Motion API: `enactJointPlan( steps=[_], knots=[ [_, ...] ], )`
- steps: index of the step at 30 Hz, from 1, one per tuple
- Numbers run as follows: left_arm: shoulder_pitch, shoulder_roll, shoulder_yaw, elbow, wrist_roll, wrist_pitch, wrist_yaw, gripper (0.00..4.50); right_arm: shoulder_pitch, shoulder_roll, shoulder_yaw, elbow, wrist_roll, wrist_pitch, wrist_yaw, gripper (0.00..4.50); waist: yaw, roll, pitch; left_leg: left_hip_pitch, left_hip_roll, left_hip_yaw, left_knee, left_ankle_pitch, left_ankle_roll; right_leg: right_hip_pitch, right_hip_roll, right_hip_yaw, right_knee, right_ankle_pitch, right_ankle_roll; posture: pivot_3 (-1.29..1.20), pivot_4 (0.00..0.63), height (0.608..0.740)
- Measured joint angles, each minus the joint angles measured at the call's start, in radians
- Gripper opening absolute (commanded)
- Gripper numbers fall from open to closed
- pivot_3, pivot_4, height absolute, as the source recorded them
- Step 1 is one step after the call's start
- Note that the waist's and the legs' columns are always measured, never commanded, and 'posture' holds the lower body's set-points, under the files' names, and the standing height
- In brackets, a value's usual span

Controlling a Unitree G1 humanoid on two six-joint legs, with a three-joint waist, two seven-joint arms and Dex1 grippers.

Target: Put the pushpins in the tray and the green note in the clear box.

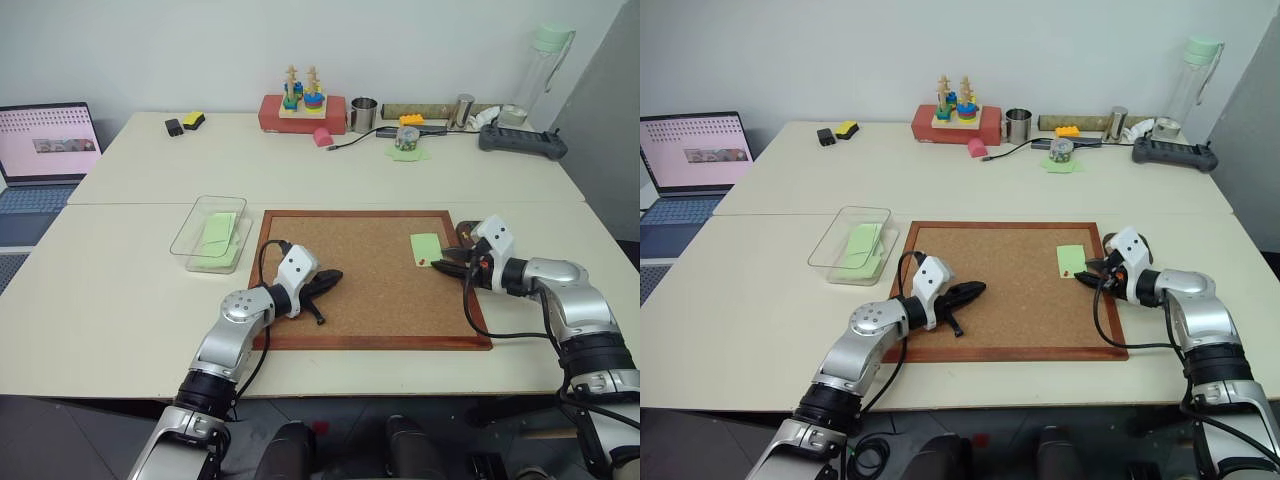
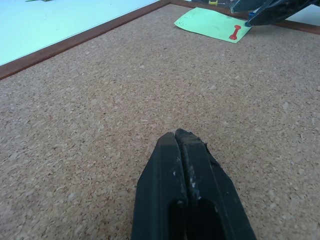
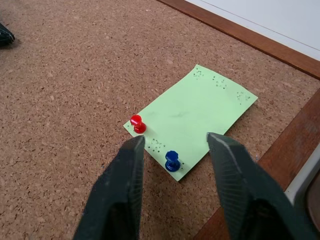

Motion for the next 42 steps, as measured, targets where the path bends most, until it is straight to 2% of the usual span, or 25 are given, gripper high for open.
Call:
enactJointPlan(
  steps=[4, 7, 21, 34, 38, 42],
  knots=[
    [0.0, 0.0, 0.0, 0.0, 0.0, 0.0, 0.0, 0.0, 0.0, 0.0, 0.0, 0.002, -0.002, -0.014, 0.0, 0.44, 0.0, 0.0, 0.0, 0.0, 0.0, 0.0, 0.0, 0.0, 0.0, 0.0, 0.0, 0.0, 0.0, 0.0, 0.0, 0.0, 0.15, 0.74],
    [0.0, 0.0, 0.0, 0.0, 0.0, 0.0, 0.0, 0.0, 0.001, 0.0, 0.002, 0.003, -0.011, -0.029, 0.004, 0.04, 0.0, 0.0, 0.0, 0.0, 0.0, 0.0, 0.0, 0.0, 0.0, 0.0, 0.0, 0.0, 0.0, 0.0, 0.0, 0.0, 0.15, 0.74],
    [0.001, 0.0, -0.001, -0.004, 0.004, 0.0, 0.0, 0.0, 0.009, -0.02, -0.007, -0.033, 0.019, 0.023, 0.028, 0.04, 0.0, 0.0, 0.0, 0.0, 0.0, 0.0, 0.0, 0.0, 0.0, 0.0, 0.0, 0.0, 0.0, 0.0, 0.0, 0.0, 0.15, 0.74],
    [0.003, -0.006, -0.003, -0.003, 0.01, -0.003, 0.003, 0.0, 0.007, -0.035, -0.1, -0.134, 0.12, 0.132, 0.031, 0.04, 0.001, 0.0, 0.0, 0.0, 0.0, 0.0, 0.0, 0.0, 0.0, 0.0, 0.0, 0.0, 0.0, 0.0, 0.0, 0.0, 0.15, 0.74],
    [0.003, -0.007, -0.002, -0.002, 0.011, -0.004, 0.004, 0.0, -0.013, -0.036, -0.132, -0.121, 0.128, 0.159, -0.006, 0.04, 0.001, 0.0, 0.0, 0.0, 0.0, 0.0, 0.0, 0.0, 0.0, 0.0, 0.0, 0.0, 0.0, 0.0, 0.0, 0.0, 0.15, 0.74],
    [0.005, -0.008, -0.001, -0.003, 0.013, -0.005, 0.004, 0.0, -0.076, -0.04, -0.149, -0.022, 0.079, 0.14, -0.11, 0.04, 0.001, 0.0, 0.0, 0.0, 0.0, 0.0, 0.0, 0.0, 0.0, 0.0, 0.0, 0.0, 0.0, 0.0, 0.0, 0.0, 0.15, 0.74]
  ],
)
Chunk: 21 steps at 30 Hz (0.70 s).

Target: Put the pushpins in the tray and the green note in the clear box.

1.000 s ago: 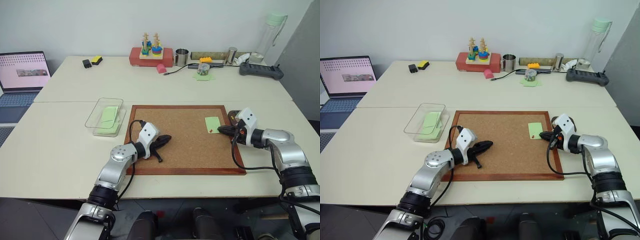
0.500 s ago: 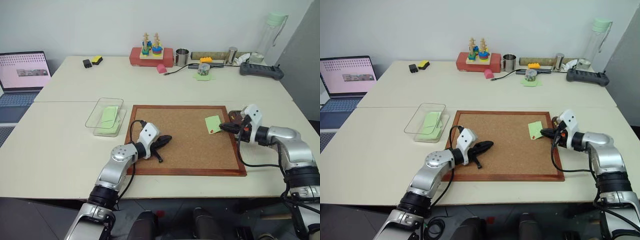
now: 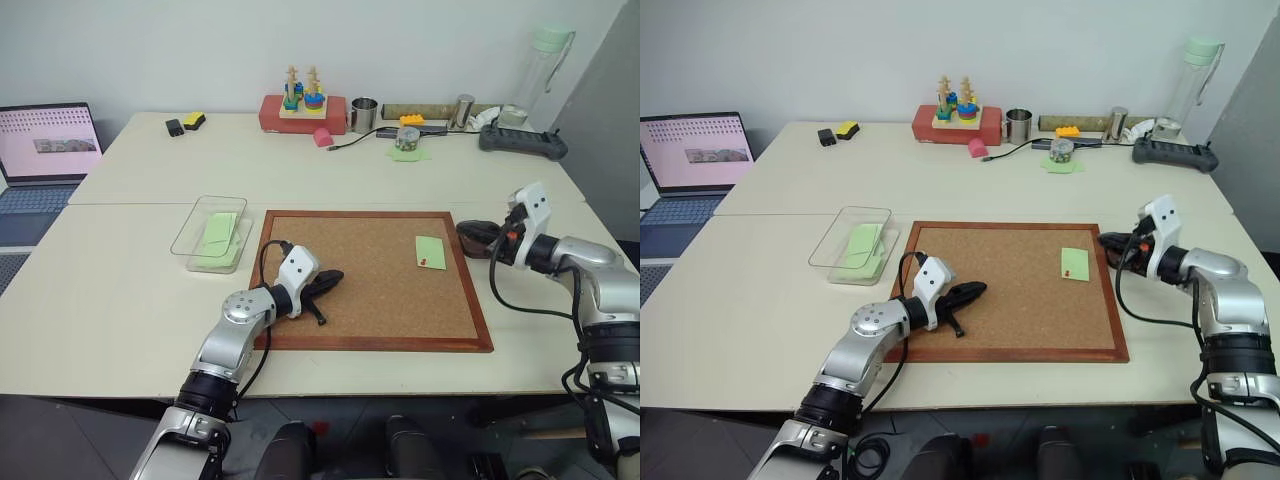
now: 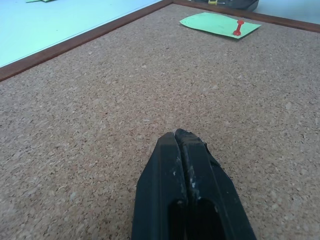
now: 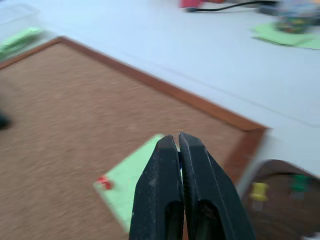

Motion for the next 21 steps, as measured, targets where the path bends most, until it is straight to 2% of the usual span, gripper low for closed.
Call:
enactJointPlan(
  steps=[7, 11, 16, 19, 21],
  knots=[
    [0.005, 0.002, 0.002, -0.005, 0.001, 0.0, -0.002, 0.0, -0.05, 0.022, 0.016, 0.201, -0.121, -0.082, -0.168, 0.04, -0.002, 0.001, 0.0, 0.0, 0.0, 0.001, 0.0, 0.0, 0.0, 0.0, 0.0, 0.0, 0.0, 0.0, 0.0, 0.0, 0.15, 0.74],
    [0.005, 0.003, 0.001, -0.006, 0.001, 0.0, -0.002, 0.0, -0.085, 0.045, 0.016, 0.278, -0.151, -0.108, -0.207, 0.66, -0.003, 0.001, -0.001, 0.0, 0.0, 0.001, 0.0, 0.0, 0.0, 0.0, 0.0, 0.001, 0.0, 0.002, -0.003, 0.0, 0.15, 0.74],
    [0.006, 0.005, 0.001, -0.009, 0.001, 0.0, -0.004, 0.0, -0.11, 0.057, 0.014, 0.328, -0.151, -0.122, -0.226, 1.73, -0.004, 0.001, -0.001, 0.0, 0.0, 0.001, -0.001, 0.0, 0.0, 0.0, 0.0, 0.001, 0.0, 0.003, -0.004, 0.0, 0.15, 0.74],
    [0.007, 0.006, 0.001, -0.009, 0.001, 0.0, -0.004, 0.0, -0.117, 0.058, 0.006, 0.333, -0.149, -0.126, -0.236, 2.53, -0.004, 0.001, -0.001, 0.0, 0.0, 0.001, -0.001, 0.0, 0.0, 0.0, 0.0, 0.001, 0.0, 0.003, -0.004, 0.0, 0.15, 0.74],
    [0.007, 0.006, 0.001, -0.01, 0.001, 0.0, -0.004, 0.0, -0.119, 0.057, -0.001, 0.333, -0.148, -0.126, -0.24, 2.81, -0.004, 0.001, -0.001, 0.0, 0.0, 0.001, -0.001, 0.0, 0.0, 0.0, 0.0, 0.001, 0.0, 0.003, -0.004, 0.0, 0.15, 0.74]
  ],
)
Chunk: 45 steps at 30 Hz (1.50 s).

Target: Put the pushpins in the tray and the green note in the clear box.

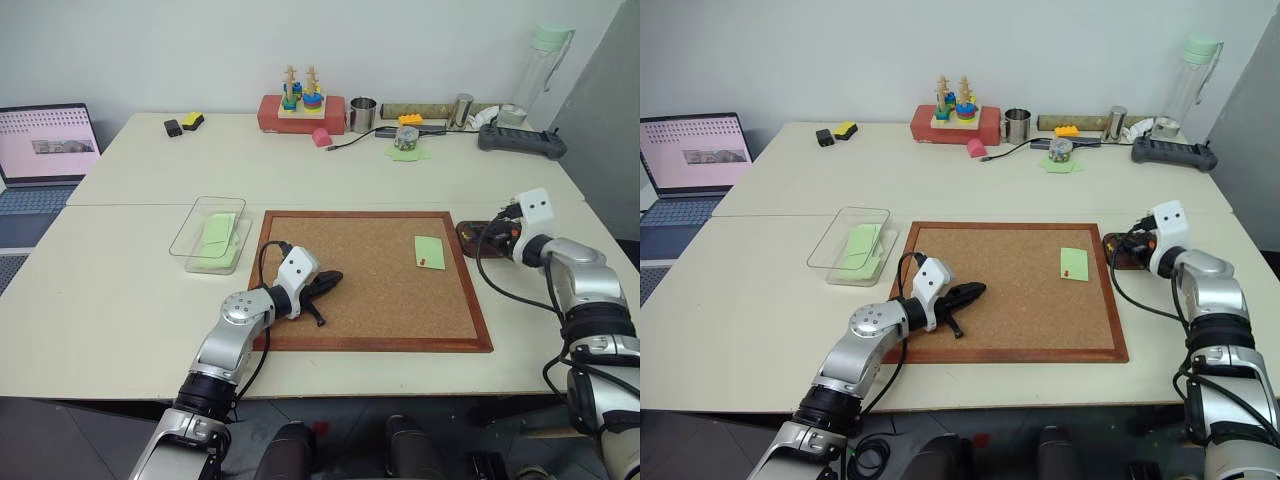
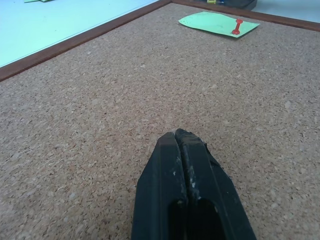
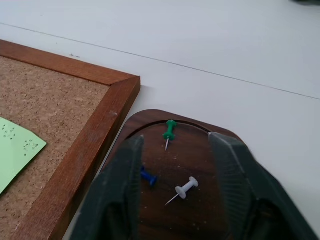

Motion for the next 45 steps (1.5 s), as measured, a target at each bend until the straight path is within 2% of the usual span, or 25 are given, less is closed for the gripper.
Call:
enactJointPlan(
  steps=[3, 10, 14, 20, 28, 31, 36, 45],
  knots=[
    [0.0, 0.001, 0.0, -0.001, 0.0, 0.0, 0.0, 0.0, 0.005, -0.005, -0.01, -0.032, 0.013, 0.002, 0.022, 3.47, -0.001, 0.0, 0.0, 0.0, 0.0, 0.0, 0.0, 0.0, 0.0, 0.0, 0.0, 0.0, 0.0, 0.0, 0.0, 0.0, 0.15, 0.74],
    [-0.003, 0.006, -0.005, 0.001, 0.0, 0.0, -0.001, 0.0, 0.159, -0.044, 0.051, -0.373, 0.093, 0.048, 0.261, 3.47, 0.0, 0.0, 0.0, 0.0, 0.0, -0.001, 0.0, 0.0, 0.0, 0.0, 0.0, -0.001, 0.0, -0.003, 0.005, 0.0, 0.15, 0.74],
    [-0.005, 0.007, -0.004, 0.006, 0.0, 0.0, 0.0, 0.0, 0.21, -0.02, 0.097, -0.445, 0.113, 0.093, 0.293, 3.47, 0.0, 0.0, 0.0, 0.0, 0.0, -0.001, 0.0, 0.0, 0.0, 0.0, 0.0, 0.0, 0.0, -0.003, 0.005, 0.0, 0.15, 0.74],
    [-0.005, 0.007, -0.007, 0.003, 0.0, 0.0, -0.001, 0.0, 0.216, 0.004, 0.143, -0.464, 0.106, 0.087, 0.303, 3.47, 0.0, 0.0, 0.0, 0.0, 0.0, -0.001, 0.0, 0.0, 0.0, 0.0, 0.0, -0.001, 0.0, -0.003, 0.005, 0.0, 0.15, 0.74],
    [-0.002, 0.01, -0.008, -0.002, 0.0, 0.001, 0.0, 0.0, 0.203, 0.047, 0.164, -0.355, 0.059, 0.015, 0.283, 3.47, 0.0, 0.0, 0.0, 0.0, 0.0, -0.001, 0.0, 0.0, 0.0, 0.0, 0.0, -0.001, 0.0, -0.003, 0.005, 0.0, 0.15, 0.74],
    [-0.001, 0.01, -0.008, -0.003, 0.0, 0.001, 0.0, 0.0, 0.203, 0.053, 0.165, -0.338, 0.05, -0.002, 0.282, 3.05, 0.0, 0.0, 0.0, 0.0, 0.0, -0.001, 0.0, 0.0, 0.0, 0.0, 0.0, 0.0, 0.0, -0.003, 0.005, 0.0, 0.15, 0.74],
    [0.0, 0.01, -0.008, -0.003, 0.0, 0.001, 0.001, 0.0, 0.203, 0.055, 0.165, -0.332, 0.048, -0.019, 0.284, 1.92, 0.0, 0.0, 0.0, 0.0, 0.0, -0.001, 0.0, 0.0, 0.0, 0.0, 0.0, -0.001, 0.0, -0.003, 0.005, 0.0, 0.15, 0.74],
    [0.001, 0.01, -0.008, -0.004, 0.0, 0.002, 0.002, 0.0, 0.203, 0.058, 0.165, -0.333, 0.051, -0.021, 0.311, 0.17, 0.0, 0.0, 0.0, 0.0, 0.0, -0.001, 0.0, 0.0, 0.0, 0.0, 0.0, 0.0, 0.0, -0.003, 0.005, 0.0, 0.15, 0.74]
  ],
)
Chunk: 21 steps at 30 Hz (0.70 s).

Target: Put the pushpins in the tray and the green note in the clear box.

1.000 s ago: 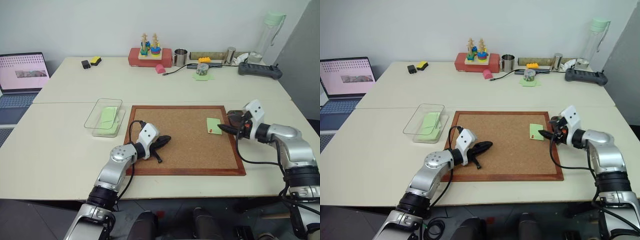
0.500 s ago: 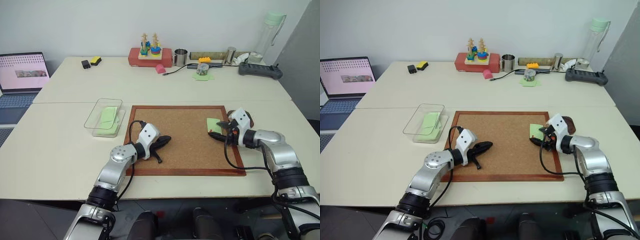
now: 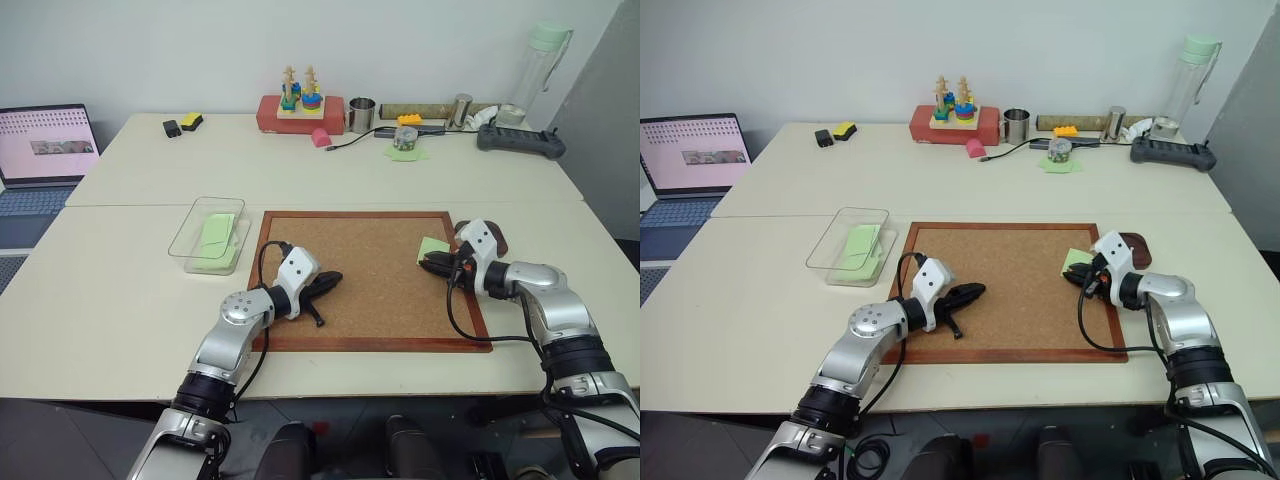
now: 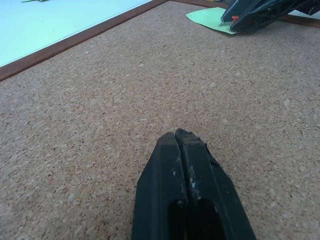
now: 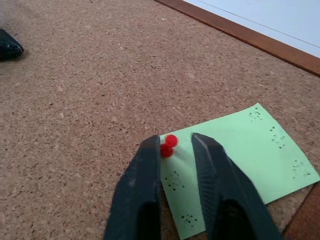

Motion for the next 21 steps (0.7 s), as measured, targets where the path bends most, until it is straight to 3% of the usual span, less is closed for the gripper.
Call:
enactJointPlan(
  steps=[13, 20, 21],
  knots=[
    [0.01, -0.004, 0.003, -0.015, -0.001, 0.007, 0.018, 0.0, 0.002, -0.038, -0.016, -0.099, 0.035, 0.028, 0.042, 0.08, 0.0, 0.0, 0.0, 0.0, 0.0, 0.0, 0.0, 0.0, 0.0, 0.0, 0.0, 0.0, 0.0, 0.0, 0.0, 0.0, 0.15, 0.74],
    [0.003, -0.029, 0.041, -0.044, -0.048, 0.11, 0.021, 0.0, 0.002, -0.075, -0.016, -0.208, 0.058, 0.042, 0.071, 0.08, 0.0, 0.0, 0.0, -0.001, 0.0, 0.0, 0.0, 0.0, 0.0, -0.001, 0.0, 0.0, 0.0, 0.0, 0.0, 0.0, 0.15, 0.74],
    [0.001, -0.032, 0.052, -0.058, -0.064, 0.142, 0.021, 0.19, 0.002, -0.078, -0.014, -0.229, 0.058, 0.04, 0.077, 0.03, 0.0, -0.001, 0.001, -0.002, 0.0, -0.001, 0.0, 0.0, 0.0, -0.001, 0.0, -0.001, 0.0, 0.0, 0.0, 0.0, 0.15, 0.74]
  ],
)
